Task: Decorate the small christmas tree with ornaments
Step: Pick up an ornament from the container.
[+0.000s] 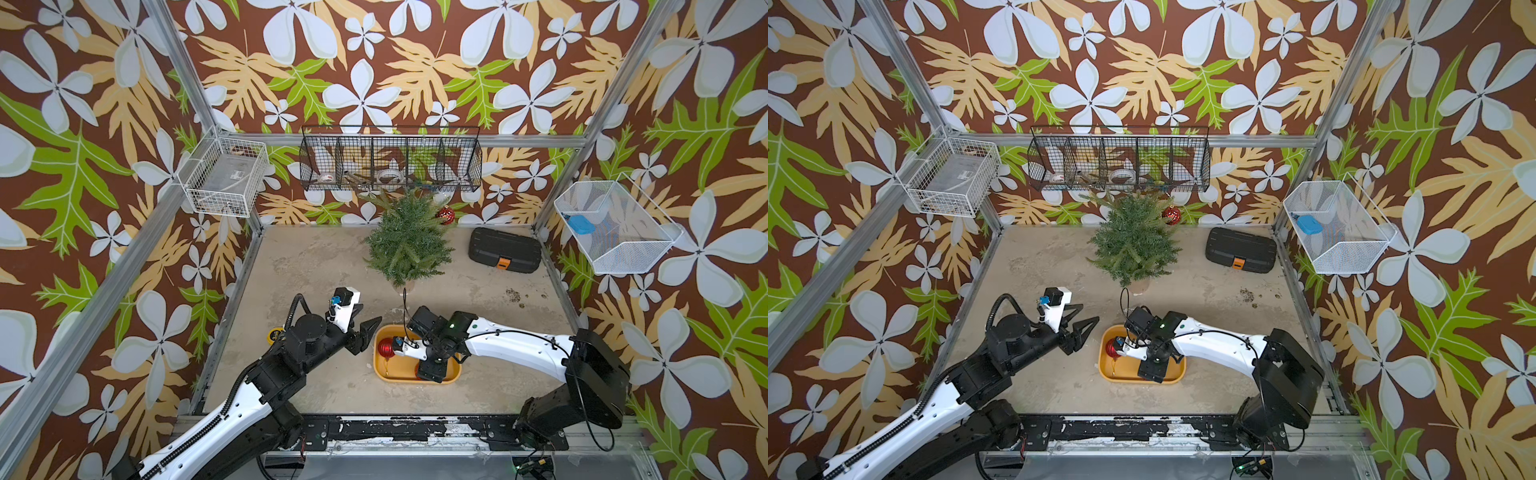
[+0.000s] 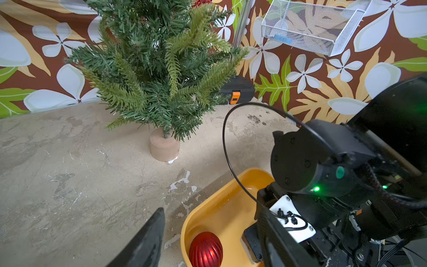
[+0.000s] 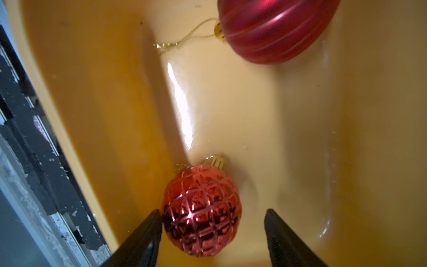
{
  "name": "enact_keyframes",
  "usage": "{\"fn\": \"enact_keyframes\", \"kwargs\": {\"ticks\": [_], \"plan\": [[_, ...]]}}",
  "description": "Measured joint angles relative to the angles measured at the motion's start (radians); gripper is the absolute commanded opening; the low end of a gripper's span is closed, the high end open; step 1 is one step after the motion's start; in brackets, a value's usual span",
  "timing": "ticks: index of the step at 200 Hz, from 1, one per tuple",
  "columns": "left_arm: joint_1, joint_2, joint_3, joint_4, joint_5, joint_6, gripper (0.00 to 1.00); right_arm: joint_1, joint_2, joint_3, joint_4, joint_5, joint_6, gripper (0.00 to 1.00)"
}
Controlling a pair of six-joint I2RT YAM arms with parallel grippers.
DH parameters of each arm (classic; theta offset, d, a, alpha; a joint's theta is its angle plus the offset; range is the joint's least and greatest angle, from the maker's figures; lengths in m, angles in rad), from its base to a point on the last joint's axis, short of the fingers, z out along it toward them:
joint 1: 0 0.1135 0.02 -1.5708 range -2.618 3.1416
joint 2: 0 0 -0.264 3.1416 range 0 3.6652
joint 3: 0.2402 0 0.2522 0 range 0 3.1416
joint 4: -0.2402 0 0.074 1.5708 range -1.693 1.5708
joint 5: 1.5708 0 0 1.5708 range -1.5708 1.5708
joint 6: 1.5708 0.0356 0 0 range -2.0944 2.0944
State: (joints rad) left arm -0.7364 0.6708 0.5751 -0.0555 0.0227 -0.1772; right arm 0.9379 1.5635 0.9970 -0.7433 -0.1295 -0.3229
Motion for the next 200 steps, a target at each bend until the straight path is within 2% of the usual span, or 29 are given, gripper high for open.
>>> {"fn": "enact_keyframes", "kwargs": {"ticks": [82, 113, 133, 165, 200], "plan": [[0.000, 0.003, 0.000, 0.000, -0.007, 0.000, 0.65, 0.000, 0.077, 0.014, 0.019, 0.021, -0.156, 0.68], [0.000, 0.004, 0.000, 0.000, -0.007, 0.000, 0.65, 0.000, 0.077, 0.019, 0.026, 0.010, -0.179, 0.57], [0.000, 0.007, 0.000, 0.000, -0.007, 0.000, 0.65, 0.000, 0.050, 0.018, 0.033, 0.005, -0.183, 0.52], [0.000, 0.014, 0.000, 0.000, -0.007, 0.000, 0.65, -0.006, -0.024, 0.005, 0.043, 0.006, -0.182, 0.50], [0.000, 0.014, 0.000, 0.000, -0.008, 0.003, 0.65, -0.049, -0.173, 0.003, 0.077, 0.007, -0.148, 0.48]]}}
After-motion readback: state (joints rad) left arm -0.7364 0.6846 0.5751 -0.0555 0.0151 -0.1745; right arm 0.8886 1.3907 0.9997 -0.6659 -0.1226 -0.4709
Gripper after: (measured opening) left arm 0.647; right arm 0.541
